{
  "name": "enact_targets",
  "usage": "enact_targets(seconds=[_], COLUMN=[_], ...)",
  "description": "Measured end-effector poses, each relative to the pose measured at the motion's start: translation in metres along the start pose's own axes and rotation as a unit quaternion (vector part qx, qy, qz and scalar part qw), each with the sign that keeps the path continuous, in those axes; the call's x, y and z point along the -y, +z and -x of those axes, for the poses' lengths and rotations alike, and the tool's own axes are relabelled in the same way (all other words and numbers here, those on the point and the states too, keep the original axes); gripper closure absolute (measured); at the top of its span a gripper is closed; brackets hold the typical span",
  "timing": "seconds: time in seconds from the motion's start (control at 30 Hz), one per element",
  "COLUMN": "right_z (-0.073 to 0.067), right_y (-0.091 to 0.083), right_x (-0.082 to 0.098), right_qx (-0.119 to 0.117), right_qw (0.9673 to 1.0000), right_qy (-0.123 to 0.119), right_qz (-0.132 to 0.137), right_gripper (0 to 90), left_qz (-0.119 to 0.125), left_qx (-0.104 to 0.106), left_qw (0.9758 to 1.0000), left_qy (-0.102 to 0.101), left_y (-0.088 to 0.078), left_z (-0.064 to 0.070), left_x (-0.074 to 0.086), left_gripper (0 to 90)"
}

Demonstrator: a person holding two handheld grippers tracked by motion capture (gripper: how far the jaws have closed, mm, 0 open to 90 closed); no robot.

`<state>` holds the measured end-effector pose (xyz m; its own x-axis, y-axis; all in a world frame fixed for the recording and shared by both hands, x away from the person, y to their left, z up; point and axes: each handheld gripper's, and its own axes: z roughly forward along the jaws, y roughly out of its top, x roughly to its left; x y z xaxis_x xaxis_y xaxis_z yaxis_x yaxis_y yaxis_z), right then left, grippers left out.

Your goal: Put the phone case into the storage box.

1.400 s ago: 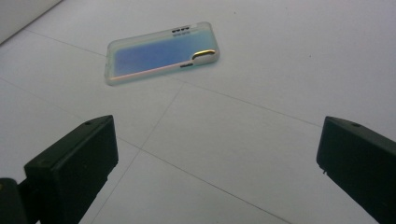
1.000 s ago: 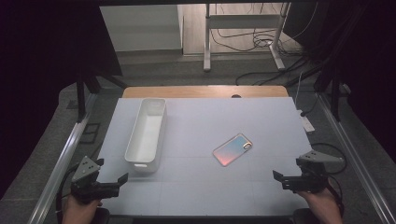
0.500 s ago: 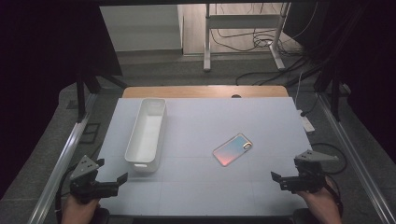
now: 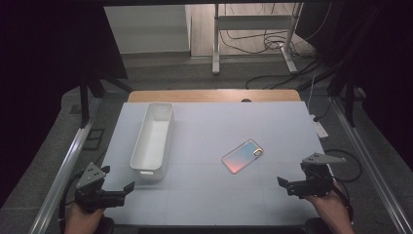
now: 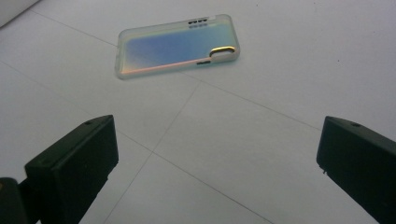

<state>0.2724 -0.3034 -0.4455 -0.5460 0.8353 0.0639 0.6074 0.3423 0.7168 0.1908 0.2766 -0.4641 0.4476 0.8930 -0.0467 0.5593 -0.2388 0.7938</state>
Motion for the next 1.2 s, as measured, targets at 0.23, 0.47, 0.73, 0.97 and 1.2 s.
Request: enact_targets(seconds=[0.23, 0.47, 0.73, 0.97, 1.2], right_z=[0.000, -0.002, -0.004, -0.004, -0.007], right_y=[0.003, 0.009, 0.015, 0.019, 0.025], right_x=[-0.006, -0.014, -0.023, -0.027, -0.033], right_qx=[-0.004, -0.014, -0.020, -0.026, -0.028], right_qw=[1.0000, 0.9998, 0.9996, 0.9995, 0.9992], right_qy=[0.000, -0.010, -0.019, -0.019, -0.028], right_qz=[0.004, 0.006, 0.006, -0.004, -0.006], right_gripper=[0.0, 0.0, 0.0, 0.0, 0.0], left_qz=[-0.001, 0.003, 0.004, 0.005, 0.003], left_qx=[0.000, 0.003, 0.004, 0.005, 0.003], left_qw=[1.0000, 1.0000, 1.0000, 1.0000, 1.0000], left_qy=[0.003, 0.004, 0.003, 0.001, 0.005], left_y=[0.000, 0.000, -0.001, -0.002, -0.002], left_z=[0.001, 0.000, 0.000, 0.000, 0.001], left_x=[0.000, 0.000, 0.001, 0.001, 0.001], left_gripper=[0.0, 0.5, 0.4, 0.4, 0.4])
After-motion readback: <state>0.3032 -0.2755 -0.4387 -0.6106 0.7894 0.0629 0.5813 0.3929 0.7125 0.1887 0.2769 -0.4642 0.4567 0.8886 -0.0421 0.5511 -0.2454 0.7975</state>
